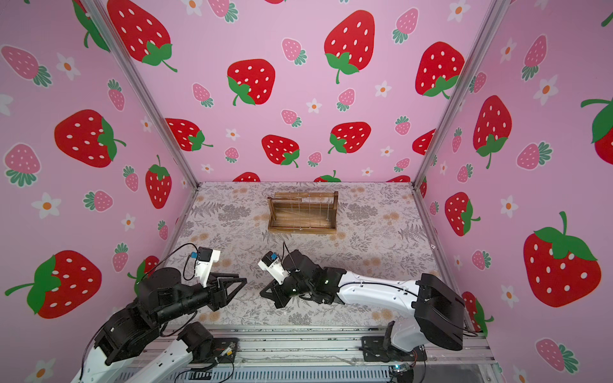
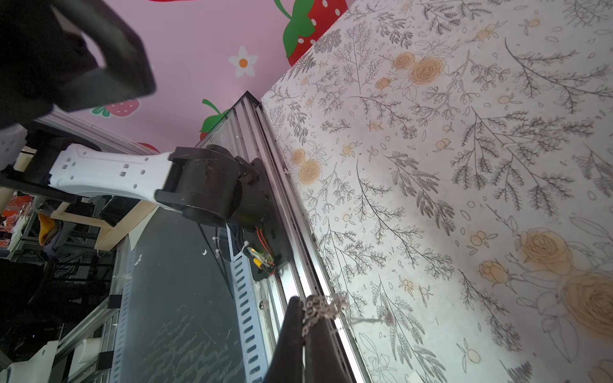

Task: Take the necklace off the jewelry display stand
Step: Place the necklace at the center of the board.

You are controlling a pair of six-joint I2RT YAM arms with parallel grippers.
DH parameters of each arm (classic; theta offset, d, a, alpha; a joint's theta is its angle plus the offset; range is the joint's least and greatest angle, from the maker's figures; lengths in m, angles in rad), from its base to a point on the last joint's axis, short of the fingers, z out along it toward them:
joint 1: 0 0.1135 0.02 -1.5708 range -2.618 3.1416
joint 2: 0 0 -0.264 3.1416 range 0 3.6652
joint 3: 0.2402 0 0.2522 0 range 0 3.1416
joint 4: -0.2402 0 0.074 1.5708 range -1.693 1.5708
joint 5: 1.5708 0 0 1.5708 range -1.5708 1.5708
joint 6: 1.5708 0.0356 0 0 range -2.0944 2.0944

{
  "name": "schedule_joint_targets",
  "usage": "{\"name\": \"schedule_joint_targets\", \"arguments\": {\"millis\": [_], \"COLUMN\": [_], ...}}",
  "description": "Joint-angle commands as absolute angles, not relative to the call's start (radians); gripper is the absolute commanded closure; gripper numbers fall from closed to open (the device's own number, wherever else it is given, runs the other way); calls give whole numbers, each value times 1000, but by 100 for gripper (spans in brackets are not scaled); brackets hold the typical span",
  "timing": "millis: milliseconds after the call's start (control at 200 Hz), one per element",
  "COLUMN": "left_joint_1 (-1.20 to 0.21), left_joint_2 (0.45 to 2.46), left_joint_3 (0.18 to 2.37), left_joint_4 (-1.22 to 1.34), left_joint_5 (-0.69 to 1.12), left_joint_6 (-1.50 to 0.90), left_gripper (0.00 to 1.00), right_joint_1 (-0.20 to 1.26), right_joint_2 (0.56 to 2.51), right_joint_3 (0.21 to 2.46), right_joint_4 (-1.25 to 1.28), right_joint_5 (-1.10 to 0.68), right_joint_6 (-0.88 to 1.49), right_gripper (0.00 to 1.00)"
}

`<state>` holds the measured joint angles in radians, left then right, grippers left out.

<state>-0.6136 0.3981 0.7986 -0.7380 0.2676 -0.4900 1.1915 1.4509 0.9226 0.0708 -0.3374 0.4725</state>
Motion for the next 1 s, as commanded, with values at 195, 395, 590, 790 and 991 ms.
{"name": "schedule_joint_targets", "arguments": {"millis": [195, 395, 590, 790, 991], "left_joint_1": [-617, -617, -617, -617, -617], "left_joint_2": [394, 389, 385, 390, 392], "left_joint_3": [791, 792, 794, 794, 794], "left_joint_4": [-727, -730, -730, -730, -729], "left_joint_5": [261, 266, 265, 274, 274], "left_joint_6": [-465, -460, -456, -458, -455], "left_gripper": [48, 48, 47, 47, 47], "right_joint_1": [1203, 1205, 1207, 1213, 1213], "right_joint_2": [1532, 1581, 1586, 1571, 1593], "right_joint_3": [1013, 1044, 1063, 1065, 1064], "right_joint_4": [81, 98, 95, 95, 89], "right_joint_5": [-388, -405, -417, -410, -391], "right_joint_6": [485, 495, 485, 483, 482], "right_gripper": [100, 100, 100, 100, 100]}}
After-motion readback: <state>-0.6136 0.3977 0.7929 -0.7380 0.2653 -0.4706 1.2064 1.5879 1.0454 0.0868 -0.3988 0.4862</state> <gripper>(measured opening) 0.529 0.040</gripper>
